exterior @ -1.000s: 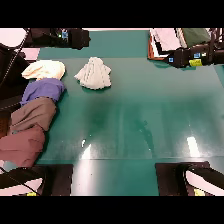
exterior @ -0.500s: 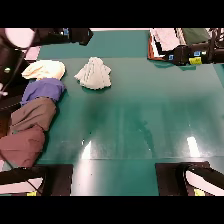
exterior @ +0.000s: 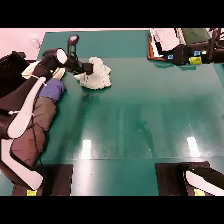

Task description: Fold the shirts.

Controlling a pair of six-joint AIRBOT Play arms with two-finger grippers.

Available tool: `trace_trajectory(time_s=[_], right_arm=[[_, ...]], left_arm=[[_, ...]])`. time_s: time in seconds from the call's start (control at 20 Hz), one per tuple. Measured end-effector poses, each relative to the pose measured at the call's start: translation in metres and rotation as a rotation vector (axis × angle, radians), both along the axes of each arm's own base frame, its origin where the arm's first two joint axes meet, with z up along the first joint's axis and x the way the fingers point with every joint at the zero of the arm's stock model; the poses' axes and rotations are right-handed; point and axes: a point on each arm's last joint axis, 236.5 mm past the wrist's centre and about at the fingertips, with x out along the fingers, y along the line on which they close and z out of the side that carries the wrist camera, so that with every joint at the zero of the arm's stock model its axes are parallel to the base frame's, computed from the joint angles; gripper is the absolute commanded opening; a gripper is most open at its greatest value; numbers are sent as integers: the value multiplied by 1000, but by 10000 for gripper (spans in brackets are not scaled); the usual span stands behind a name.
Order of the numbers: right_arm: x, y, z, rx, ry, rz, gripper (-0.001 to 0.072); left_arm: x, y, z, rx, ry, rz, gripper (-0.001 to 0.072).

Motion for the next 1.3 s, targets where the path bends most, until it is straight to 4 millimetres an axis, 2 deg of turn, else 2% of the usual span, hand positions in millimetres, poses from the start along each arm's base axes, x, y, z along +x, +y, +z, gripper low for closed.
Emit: trace_trajectory(time_s=[0.05, 0.1, 0.15, 0.2, 0.3, 0.4, 0.45, 0.55, 0.65, 0.7, 0.8, 0.9, 1.0, 1.05, 1.15, 1.25, 1.3], right_arm=[[0, 0, 0, 0, 1, 1, 17], [-1, 0, 0, 0, 2, 2, 18], [-1, 0, -1, -1, 4, 3, 17], [-1, 0, -1, -1, 5, 4, 17], [-2, 1, 0, -1, 4, 6, 17], [-2, 1, 6, -1, -9, 8, 17], [-3, 1, 11, -2, -19, 10, 18], [-4, 2, 27, -4, -54, 16, 17], [-5, 2, 49, -4, -102, 20, 18], [-6, 2, 61, -6, -131, 22, 18], [-8, 2, 86, -7, -190, 22, 17], [-12, 1, 107, -9, -241, 23, 18], [-15, 1, 124, -10, -283, 22, 17], [-16, 1, 131, -10, -299, 22, 18], [-19, 1, 140, -11, -322, 23, 18], [-22, 1, 144, -14, -329, 27, 18], [-23, 1, 144, -16, -328, 30, 18]], left_arm=[[2, -2, -12, -14, 18, 7, 565], [3, -5, -18, -29, 29, 12, 452], [5, -7, -22, -45, 35, 16, 136], [6, -9, -21, -57, 37, 17, 24], [10, -12, -11, -74, 33, 12, 24], [18, -11, 25, -81, -25, -10, 23], [20, -13, 54, -82, -81, -31, 23], [17, -13, 135, -95, -231, -67, 23], [-5, -8, 216, -99, -375, -95, 22], [-22, -3, 256, -92, -447, -105, 22], [-62, 4, 312, -59, -541, -130, 22], [-102, -1, 341, -35, -574, -177, 22], [-134, -22, 345, -26, -565, -250, 25], [-147, -38, 337, -24, -541, -298, 37], [-170, -77, 314, -24, -495, -401, 642], [-186, -117, 280, -22, -437, -499, 666], [-190, -131, 267, -20, -418, -528, 666]])
